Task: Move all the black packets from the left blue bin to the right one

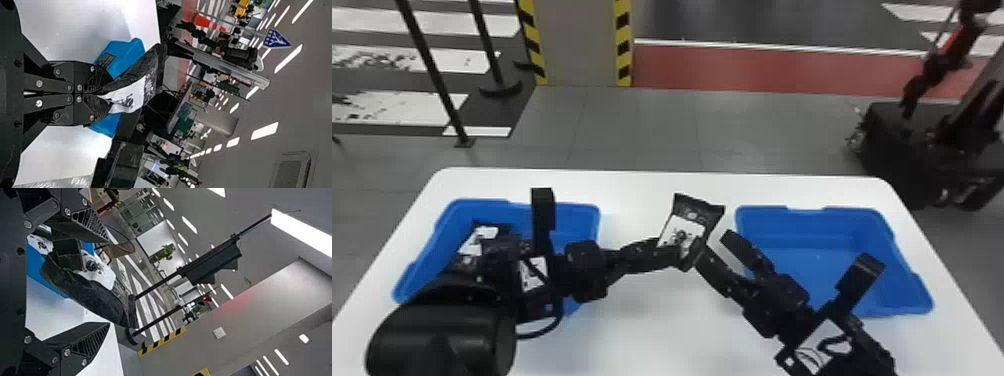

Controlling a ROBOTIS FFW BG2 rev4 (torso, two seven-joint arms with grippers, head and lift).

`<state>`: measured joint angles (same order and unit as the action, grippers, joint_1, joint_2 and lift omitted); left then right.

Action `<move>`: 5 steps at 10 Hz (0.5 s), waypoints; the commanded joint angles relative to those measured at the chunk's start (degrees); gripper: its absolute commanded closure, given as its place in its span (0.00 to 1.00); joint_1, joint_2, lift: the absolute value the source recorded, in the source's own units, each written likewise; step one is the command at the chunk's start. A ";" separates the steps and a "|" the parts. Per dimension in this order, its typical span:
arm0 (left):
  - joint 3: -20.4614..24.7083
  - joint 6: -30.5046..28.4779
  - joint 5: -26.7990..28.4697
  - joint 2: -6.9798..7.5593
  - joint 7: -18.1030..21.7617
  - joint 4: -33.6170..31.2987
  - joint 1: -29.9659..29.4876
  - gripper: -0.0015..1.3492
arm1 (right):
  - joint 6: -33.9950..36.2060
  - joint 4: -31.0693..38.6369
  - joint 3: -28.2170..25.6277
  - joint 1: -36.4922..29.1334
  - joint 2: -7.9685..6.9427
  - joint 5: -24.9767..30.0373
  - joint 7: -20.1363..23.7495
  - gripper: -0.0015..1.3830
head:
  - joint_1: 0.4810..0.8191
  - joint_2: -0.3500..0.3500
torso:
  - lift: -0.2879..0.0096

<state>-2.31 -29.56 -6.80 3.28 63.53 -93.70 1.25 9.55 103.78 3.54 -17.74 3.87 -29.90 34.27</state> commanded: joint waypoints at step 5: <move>-2.53 -1.09 -0.58 -0.03 0.27 1.10 0.73 0.89 | 0.71 -4.57 -0.99 4.67 1.14 -0.78 0.01 0.23 | 0.63 0.35 | 0.60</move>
<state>-4.41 -30.68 -7.23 3.27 63.81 -93.05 1.78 9.59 99.28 2.36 -13.44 5.07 -30.52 34.28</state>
